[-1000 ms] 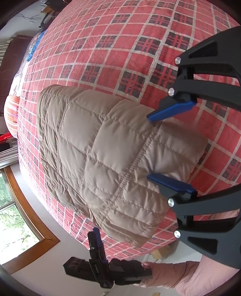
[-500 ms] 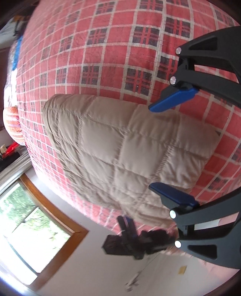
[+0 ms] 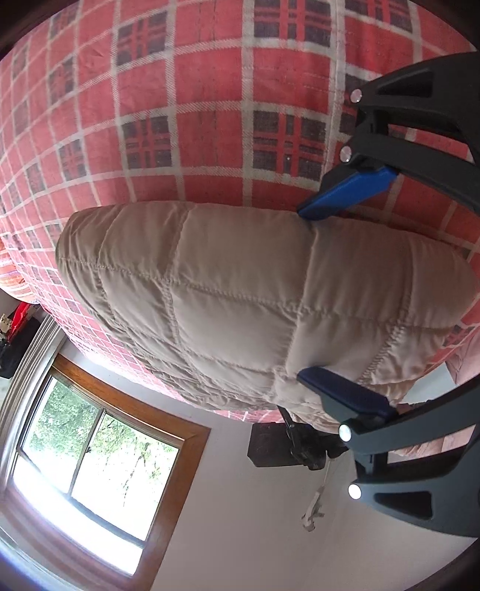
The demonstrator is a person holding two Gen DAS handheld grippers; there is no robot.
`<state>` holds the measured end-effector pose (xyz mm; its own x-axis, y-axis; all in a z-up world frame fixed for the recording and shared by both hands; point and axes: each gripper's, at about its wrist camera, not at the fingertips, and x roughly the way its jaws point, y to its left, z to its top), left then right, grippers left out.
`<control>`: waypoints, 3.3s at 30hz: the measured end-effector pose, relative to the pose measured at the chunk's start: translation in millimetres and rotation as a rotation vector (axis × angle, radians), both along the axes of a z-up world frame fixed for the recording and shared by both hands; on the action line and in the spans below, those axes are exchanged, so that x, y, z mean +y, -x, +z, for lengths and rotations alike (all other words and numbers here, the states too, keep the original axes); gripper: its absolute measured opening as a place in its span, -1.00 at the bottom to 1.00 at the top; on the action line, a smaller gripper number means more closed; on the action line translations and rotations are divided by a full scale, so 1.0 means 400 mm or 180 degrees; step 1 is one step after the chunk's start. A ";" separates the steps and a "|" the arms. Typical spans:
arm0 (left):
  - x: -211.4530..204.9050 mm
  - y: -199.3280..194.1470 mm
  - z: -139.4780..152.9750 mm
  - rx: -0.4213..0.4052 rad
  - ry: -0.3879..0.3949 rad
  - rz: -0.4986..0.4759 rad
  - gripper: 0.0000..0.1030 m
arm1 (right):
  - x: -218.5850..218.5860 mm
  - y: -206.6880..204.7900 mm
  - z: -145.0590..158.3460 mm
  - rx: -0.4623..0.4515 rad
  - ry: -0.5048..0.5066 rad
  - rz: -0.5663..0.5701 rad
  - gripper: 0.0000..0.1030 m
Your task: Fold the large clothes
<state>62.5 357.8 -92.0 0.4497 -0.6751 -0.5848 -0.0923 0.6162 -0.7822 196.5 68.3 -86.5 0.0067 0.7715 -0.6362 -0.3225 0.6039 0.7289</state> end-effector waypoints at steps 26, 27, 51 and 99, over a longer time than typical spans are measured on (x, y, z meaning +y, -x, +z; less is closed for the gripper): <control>-0.192 -0.109 0.078 -0.0232 0.0055 -0.0307 -0.27 | -0.044 -0.007 0.029 -0.0228 -0.0122 -0.0038 -0.08; -0.207 -0.125 0.088 -0.0242 0.0070 -0.0333 -0.27 | -0.063 -0.004 0.042 -0.0265 -0.0119 -0.0069 -0.08; -0.407 -0.433 -0.004 -0.0251 -0.0009 -0.0499 -0.18 | -0.306 -0.256 -0.076 -0.0079 -0.0003 -0.0575 0.06; -0.419 -0.140 0.010 -0.0043 -0.0360 -0.0696 -0.72 | -0.253 0.021 -0.086 -0.0091 0.0671 -0.0613 0.13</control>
<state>118.7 190.2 -88.0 0.3086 -0.6878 -0.6571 0.0629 0.7040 -0.7074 188.2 -32.7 -120.8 0.1604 0.6050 -0.7799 -0.2058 0.7932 0.5731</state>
